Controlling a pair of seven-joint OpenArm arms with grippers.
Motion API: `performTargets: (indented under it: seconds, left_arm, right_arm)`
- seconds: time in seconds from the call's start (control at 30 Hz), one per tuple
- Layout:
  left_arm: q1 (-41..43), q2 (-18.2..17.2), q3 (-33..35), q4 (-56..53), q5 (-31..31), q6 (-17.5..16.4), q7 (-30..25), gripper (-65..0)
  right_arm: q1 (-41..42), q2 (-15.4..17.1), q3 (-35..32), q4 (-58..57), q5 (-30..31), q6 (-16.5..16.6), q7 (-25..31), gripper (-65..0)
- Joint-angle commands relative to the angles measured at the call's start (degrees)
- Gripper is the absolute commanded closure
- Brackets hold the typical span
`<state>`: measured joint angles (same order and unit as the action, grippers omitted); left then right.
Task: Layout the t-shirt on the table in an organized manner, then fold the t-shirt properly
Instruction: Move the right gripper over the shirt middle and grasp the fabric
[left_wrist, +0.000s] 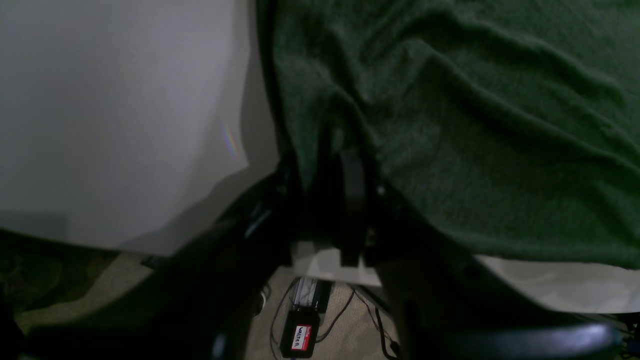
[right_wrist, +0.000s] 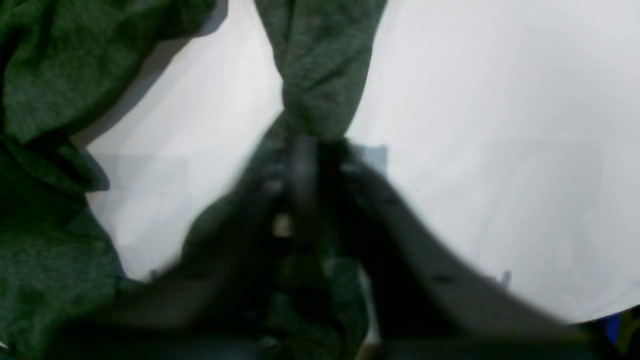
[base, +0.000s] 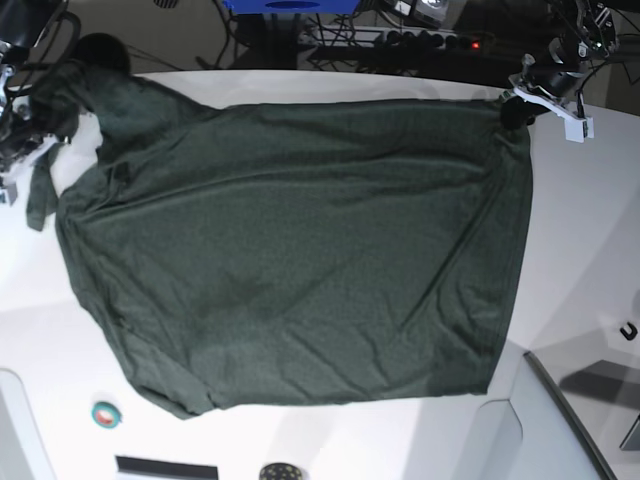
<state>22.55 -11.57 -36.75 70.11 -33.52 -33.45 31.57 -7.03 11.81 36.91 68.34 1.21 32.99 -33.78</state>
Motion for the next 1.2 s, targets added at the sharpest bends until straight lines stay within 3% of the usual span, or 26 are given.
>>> performTargets:
  seconds: [0.0,0.2,0.4,0.73,1.17]
  left_arm:
    - [0.4,-0.7,-0.2,0.4,0.2,0.2,0.4,-13.7]
    - [0.3,-0.7,-0.2,0.4,0.2,0.2,0.4,-13.7]
    - [0.1,-0.7,-0.2,0.4,0.2,0.2,0.4,-13.7]
    - [0.0,-0.7,-0.2,0.4,0.2,0.2,0.4,-13.7]
    - [0.0,-0.7,0.0,0.4,0.2,0.2,0.4,-13.7]
  right_arm:
    - [0.1,0.9,0.5,1.8,-0.6,0.1,-0.3,0.0]
    - [-2.0,-2.3,2.9,11.2,-0.6,0.3,-0.7,0.0]
    - [-6.6,-7.5,-0.3,26.1,-0.6,0.3,-0.7,0.0]
    - [-13.5,-13.7,-19.0,46.3,-0.8,0.4,-0.5,0.0]
    - [-1.3,-14.1,-41.5,43.9,-1.0,-0.1,-0.7,0.0]
